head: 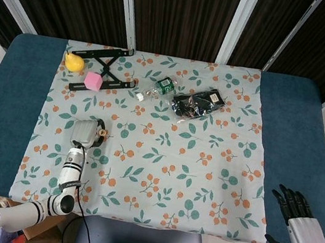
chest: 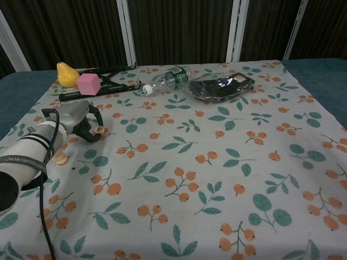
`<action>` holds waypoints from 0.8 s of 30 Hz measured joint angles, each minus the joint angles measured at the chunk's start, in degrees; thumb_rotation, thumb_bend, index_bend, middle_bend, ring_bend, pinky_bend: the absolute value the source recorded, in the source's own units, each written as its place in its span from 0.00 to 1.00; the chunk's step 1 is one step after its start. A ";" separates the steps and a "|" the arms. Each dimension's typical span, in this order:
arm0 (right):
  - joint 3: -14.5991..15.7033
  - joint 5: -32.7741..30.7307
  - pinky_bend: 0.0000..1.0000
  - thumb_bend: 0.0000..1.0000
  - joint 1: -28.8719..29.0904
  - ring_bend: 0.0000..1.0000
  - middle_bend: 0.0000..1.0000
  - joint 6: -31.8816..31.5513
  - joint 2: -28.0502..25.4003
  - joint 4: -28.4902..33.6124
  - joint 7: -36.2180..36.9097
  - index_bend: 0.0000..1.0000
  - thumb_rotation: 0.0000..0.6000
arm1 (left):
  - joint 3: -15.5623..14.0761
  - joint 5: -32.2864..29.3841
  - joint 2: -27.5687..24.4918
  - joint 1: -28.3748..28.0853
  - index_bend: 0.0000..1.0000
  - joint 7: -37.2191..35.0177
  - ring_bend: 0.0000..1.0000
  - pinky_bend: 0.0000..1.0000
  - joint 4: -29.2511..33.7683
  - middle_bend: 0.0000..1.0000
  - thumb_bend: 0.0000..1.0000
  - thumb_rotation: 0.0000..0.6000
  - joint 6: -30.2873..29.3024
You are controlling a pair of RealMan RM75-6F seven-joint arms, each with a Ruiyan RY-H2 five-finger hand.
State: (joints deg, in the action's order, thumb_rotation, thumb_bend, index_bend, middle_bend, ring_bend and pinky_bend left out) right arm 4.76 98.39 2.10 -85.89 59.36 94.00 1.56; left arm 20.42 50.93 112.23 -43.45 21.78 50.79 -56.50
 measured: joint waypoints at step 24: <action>0.44 0.53 0.06 0.20 0.05 0.00 0.00 0.71 0.51 0.31 -1.85 0.00 1.00 | -8.30 6.02 -25.67 14.08 0.47 -5.14 1.00 1.00 39.13 1.00 0.39 1.00 -6.58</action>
State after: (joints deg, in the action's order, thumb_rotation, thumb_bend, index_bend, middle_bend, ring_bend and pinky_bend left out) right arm 5.20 98.92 2.14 -85.18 59.87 94.31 -0.29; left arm 12.12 56.95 86.56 -29.36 16.65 89.91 -63.08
